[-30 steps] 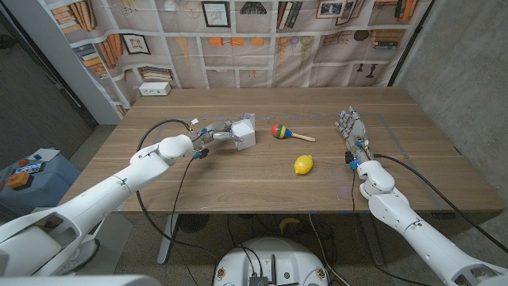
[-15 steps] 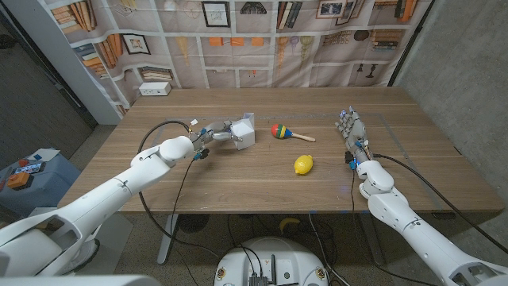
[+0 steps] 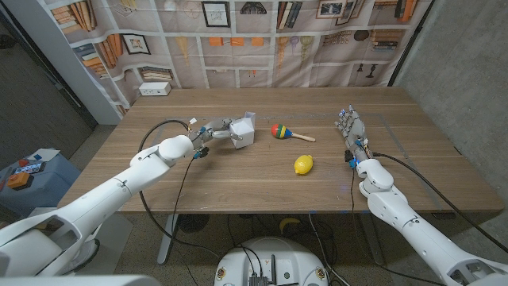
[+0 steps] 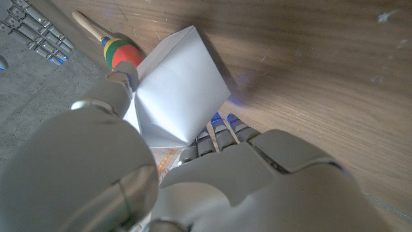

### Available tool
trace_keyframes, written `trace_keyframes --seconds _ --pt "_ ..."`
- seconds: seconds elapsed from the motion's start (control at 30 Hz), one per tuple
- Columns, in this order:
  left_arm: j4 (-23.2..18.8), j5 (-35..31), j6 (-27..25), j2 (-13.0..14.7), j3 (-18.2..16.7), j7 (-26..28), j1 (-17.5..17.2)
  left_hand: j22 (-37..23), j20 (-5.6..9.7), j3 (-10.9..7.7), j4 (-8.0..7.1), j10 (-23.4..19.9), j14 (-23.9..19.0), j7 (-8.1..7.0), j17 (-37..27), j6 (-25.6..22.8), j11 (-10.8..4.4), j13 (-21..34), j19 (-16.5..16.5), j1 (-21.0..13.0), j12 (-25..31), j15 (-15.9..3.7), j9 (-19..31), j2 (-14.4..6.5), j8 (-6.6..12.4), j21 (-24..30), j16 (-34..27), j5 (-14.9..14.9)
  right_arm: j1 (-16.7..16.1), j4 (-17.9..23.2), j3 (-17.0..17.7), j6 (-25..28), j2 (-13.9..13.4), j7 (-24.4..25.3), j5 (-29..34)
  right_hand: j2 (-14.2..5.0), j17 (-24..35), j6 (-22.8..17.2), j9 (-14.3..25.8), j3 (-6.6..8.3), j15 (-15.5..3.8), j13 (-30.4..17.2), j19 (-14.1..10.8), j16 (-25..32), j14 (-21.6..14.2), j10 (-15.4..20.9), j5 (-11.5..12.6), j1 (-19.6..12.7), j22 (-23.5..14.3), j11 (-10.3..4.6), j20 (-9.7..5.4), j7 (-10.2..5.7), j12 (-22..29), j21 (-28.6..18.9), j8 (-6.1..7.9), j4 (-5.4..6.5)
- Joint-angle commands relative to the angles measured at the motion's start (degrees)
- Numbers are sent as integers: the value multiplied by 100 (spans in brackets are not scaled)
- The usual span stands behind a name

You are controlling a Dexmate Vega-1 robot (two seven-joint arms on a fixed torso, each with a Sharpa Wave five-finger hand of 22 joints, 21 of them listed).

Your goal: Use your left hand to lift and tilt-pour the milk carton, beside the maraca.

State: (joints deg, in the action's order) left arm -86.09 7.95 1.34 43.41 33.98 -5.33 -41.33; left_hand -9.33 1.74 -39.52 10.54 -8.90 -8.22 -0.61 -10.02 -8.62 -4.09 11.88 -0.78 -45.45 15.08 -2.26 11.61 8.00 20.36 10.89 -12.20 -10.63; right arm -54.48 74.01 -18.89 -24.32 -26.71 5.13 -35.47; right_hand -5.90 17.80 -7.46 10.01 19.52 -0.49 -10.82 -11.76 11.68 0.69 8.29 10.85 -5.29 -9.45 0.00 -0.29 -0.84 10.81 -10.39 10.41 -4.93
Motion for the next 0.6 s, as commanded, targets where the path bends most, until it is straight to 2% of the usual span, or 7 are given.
trace_keyframes --seconds 0.03,0.3,0.6 --pt "-192 145 -10 83 -103 -56 -52 -20 314 47 -14 -72 -99 16 -13 -114 2 37 72 -109 8 -224 39 -19 69 23 1 -40 38 -65 -8 -11 18 -50 -32 -43 15 -5 6 6 45 -5 -18 44 18 28 35 41 -16 7 20 -26 32 -35 30 -17" --pt "-273 217 40 105 -190 31 -143 -20 405 144 -25 -261 -307 66 -18 -267 8 77 350 -199 52 -237 83 -43 201 77 -31 -54 -11 -8 0 -5 4 -9 -27 -50 8 -8 6 7 79 -6 -16 47 17 28 36 43 -16 13 32 -29 32 -35 30 -18" --pt "-330 251 123 134 -256 102 -231 -19 438 243 -30 -416 -491 116 -21 -389 32 119 605 -301 85 -231 124 -75 326 104 -49 -66 -75 88 8 13 -9 69 -6 -53 1 -28 7 6 80 -6 -23 51 17 34 36 48 -17 10 47 -34 35 -38 37 -18"
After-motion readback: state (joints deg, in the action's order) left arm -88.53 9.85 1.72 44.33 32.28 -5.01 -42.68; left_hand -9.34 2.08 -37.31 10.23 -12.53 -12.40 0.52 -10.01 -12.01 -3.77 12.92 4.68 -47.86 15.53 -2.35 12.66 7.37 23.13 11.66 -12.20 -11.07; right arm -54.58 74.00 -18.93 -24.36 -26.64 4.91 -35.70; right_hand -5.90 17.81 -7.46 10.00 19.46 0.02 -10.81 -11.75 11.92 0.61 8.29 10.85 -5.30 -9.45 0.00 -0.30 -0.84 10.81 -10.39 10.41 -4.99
